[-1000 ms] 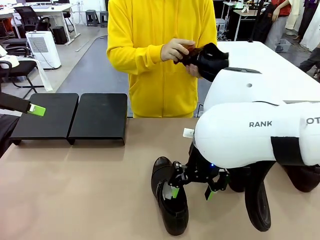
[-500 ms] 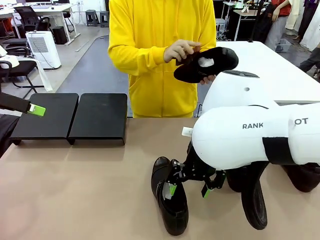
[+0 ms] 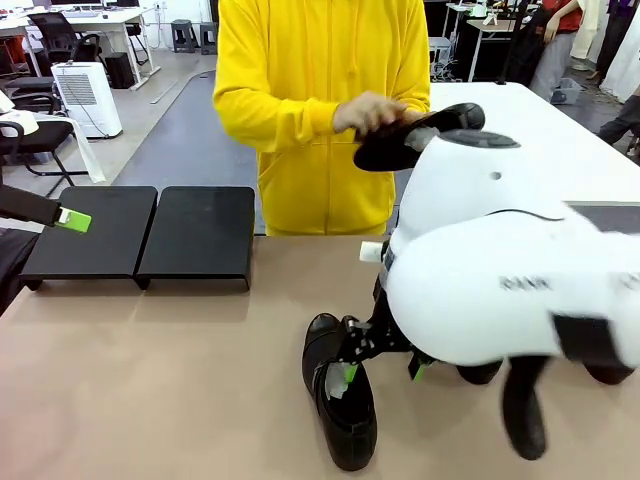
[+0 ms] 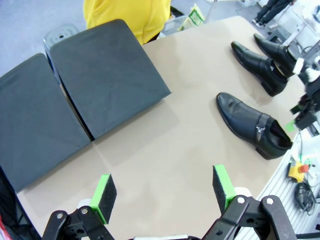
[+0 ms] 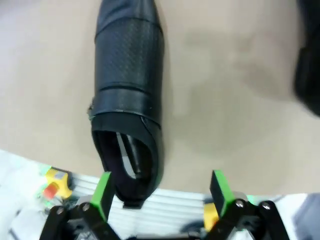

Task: Organize the shoes by placing them on the stand.
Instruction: Place the Shoe from the middle of the table onto the Shoes Stand.

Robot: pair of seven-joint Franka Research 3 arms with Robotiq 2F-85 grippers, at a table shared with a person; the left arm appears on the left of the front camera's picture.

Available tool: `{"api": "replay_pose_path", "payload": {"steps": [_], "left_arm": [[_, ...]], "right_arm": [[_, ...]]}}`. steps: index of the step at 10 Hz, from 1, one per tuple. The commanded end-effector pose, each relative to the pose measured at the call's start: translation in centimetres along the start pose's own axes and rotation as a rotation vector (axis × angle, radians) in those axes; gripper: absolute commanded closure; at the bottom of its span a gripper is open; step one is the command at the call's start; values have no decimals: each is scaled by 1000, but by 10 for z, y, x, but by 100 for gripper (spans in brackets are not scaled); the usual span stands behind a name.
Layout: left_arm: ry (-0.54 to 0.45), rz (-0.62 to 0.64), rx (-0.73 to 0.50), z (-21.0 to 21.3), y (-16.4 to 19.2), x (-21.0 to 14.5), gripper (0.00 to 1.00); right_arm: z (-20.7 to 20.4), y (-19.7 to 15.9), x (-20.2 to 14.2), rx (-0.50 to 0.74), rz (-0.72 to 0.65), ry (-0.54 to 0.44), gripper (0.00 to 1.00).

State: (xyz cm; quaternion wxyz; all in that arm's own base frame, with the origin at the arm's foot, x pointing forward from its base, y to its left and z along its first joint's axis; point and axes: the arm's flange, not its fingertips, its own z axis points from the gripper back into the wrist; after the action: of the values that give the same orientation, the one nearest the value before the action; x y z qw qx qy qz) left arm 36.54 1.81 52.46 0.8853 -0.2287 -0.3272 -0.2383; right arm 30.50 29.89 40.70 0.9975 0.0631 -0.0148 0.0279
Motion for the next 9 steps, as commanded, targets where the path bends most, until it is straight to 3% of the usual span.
{"api": "replay_pose_path", "payload": {"steps": [1,2,3,4,7,8,9], "left_arm": [[0,0,0,0,0,0,0],[-11,-19,-44,-12,-30,-7,0],[-13,27,-10,-27,-63,-16,0],[63,122,39,-39,-89,-23,0],[284,85,251,-79,-169,-28,0],[349,19,186,-87,-190,-35,0],[292,-6,50,-82,-191,-36,0]], "right_arm": [[51,-44,-29,-78,-51,-166,0],[73,-78,-41,-88,-139,-192,0],[91,-117,-51,-107,-267,-212,0],[101,-153,-54,-78,-389,-212,0],[94,-229,-48,12,-611,-136,0],[90,-243,-47,39,-643,-118,0],[87,-254,-47,47,-670,-100,0]]}}
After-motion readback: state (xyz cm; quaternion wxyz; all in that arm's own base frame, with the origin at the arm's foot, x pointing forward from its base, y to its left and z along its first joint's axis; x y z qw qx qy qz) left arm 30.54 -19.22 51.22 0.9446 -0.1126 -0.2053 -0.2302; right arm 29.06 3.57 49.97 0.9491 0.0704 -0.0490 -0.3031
